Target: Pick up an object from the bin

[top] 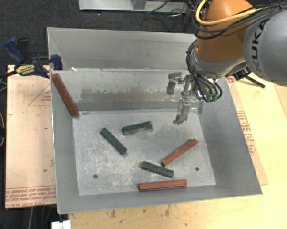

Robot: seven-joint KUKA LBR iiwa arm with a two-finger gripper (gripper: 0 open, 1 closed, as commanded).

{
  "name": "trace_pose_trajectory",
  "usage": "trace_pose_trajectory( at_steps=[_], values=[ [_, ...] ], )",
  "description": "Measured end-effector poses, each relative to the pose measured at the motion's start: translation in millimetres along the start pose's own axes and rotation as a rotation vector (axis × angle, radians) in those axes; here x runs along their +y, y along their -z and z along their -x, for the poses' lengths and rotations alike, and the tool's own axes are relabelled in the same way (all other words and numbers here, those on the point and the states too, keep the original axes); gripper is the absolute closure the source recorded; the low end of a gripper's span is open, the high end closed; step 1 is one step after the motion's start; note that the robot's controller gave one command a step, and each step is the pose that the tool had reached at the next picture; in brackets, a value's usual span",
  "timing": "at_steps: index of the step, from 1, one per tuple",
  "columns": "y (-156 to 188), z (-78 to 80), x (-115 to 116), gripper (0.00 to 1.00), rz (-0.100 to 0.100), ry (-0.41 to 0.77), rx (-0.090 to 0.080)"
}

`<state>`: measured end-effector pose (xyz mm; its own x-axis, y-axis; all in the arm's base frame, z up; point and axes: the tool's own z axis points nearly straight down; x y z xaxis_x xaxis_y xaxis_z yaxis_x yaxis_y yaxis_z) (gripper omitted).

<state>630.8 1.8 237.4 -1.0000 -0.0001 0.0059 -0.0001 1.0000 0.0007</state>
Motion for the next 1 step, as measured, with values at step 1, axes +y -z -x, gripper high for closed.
trace_pose_trajectory(
  at_steps=[1],
  values=[
    [5.1,1.3,0.0,0.00,0.000,0.000,-0.008]
  ],
)
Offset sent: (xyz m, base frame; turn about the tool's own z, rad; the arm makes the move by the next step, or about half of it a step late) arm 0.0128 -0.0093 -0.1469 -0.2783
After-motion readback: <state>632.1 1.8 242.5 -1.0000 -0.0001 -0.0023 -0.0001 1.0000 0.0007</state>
